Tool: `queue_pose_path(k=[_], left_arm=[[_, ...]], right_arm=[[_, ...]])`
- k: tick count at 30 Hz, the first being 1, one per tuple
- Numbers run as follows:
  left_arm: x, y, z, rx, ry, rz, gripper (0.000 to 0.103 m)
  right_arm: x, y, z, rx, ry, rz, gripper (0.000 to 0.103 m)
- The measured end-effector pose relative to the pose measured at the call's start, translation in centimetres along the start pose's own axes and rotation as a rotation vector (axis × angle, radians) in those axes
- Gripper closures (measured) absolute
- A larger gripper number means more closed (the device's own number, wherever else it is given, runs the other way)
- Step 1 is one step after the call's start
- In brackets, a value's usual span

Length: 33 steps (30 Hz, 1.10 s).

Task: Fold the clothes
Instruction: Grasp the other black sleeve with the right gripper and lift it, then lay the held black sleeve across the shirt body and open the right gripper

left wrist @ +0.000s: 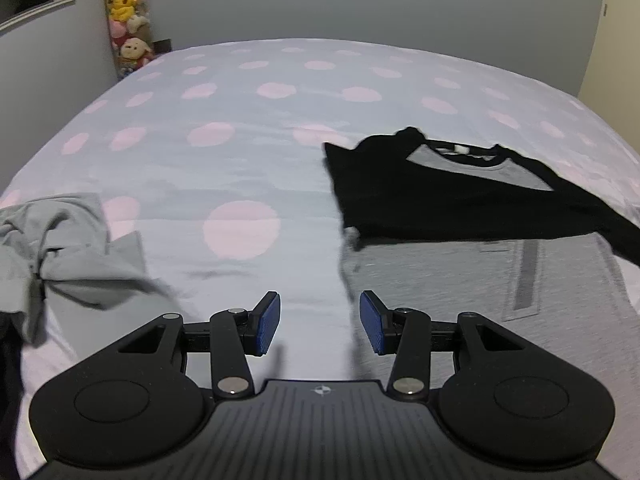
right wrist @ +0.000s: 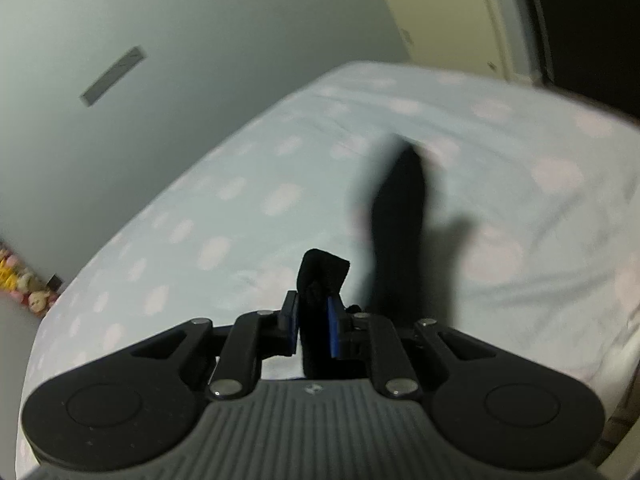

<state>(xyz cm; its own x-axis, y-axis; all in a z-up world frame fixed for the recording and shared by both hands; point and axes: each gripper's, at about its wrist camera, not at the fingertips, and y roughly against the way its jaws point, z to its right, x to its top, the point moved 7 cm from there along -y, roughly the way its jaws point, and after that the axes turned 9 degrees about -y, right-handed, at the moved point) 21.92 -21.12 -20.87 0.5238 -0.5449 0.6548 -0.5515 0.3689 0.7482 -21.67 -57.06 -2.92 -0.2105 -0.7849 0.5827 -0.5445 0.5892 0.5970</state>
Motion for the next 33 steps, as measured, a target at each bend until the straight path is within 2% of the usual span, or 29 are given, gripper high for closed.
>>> queue_pose_path(k=[5, 9, 15, 20, 25, 33], left_arm=[[-1.5, -0.2, -1.5, 0.047, -0.035, 0.014, 0.061], [-3.4, -0.6, -3.0, 0.062, -0.010, 0.036, 0.061], [-4.2, -1.3, -5.0, 0.007, 0.047, 0.018, 0.061], [-3.8, -1.1, -6.3, 0.022, 0.071, 0.048, 0.061], [-3.5, -1.2, -7.3, -0.004, 0.113, 0.060, 0.061], [-3.1, -1.8, -8.1, -0.030, 0.154, 0.070, 0.061]], right_arm=[[0.5, 3.3, -7.4, 0.068, 0.096, 0.011, 0.087], [-0.7, 5.5, -14.2, 0.117, 0.191, 0.013, 0.087], [-4.3, 7.4, -23.7, 0.191, 0.306, 0.007, 0.087], [-8.6, 7.7, -30.6, 0.251, 0.386, -0.020, 0.087], [-14.0, 5.7, -35.2, 0.278, 0.456, -0.078, 0.087], [-23.1, 0.4, -38.3, 0.323, 0.482, -0.214, 0.087]])
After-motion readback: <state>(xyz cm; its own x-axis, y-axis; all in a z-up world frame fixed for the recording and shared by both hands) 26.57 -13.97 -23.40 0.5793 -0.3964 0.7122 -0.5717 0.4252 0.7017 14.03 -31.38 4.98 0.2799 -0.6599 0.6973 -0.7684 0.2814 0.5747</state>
